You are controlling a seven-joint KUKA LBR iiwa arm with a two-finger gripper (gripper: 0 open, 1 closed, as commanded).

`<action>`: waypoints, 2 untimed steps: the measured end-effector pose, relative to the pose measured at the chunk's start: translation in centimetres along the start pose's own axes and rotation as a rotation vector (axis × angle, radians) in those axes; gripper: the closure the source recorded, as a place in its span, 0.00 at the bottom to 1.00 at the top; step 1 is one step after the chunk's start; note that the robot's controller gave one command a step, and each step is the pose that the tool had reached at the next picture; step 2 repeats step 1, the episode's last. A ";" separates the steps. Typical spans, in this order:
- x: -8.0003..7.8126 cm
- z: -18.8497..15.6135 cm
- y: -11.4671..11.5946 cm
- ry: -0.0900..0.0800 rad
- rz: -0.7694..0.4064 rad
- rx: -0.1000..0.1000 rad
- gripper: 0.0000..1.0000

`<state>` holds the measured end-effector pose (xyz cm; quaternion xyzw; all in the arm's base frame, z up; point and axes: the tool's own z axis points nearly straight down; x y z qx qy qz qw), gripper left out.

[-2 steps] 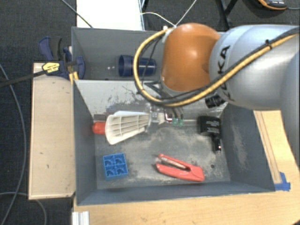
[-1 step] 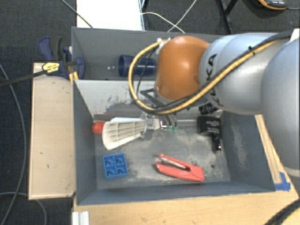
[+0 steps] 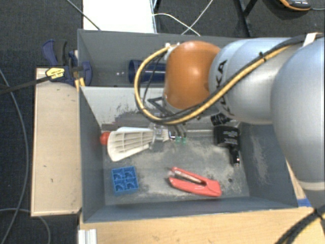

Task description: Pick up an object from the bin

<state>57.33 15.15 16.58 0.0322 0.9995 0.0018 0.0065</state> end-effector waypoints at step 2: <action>0.6 -11.9 0.5 -0.001 0.019 0.000 1.00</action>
Offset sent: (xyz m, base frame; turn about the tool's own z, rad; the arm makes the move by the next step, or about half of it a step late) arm -0.0091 0.0029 0.0649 0.0166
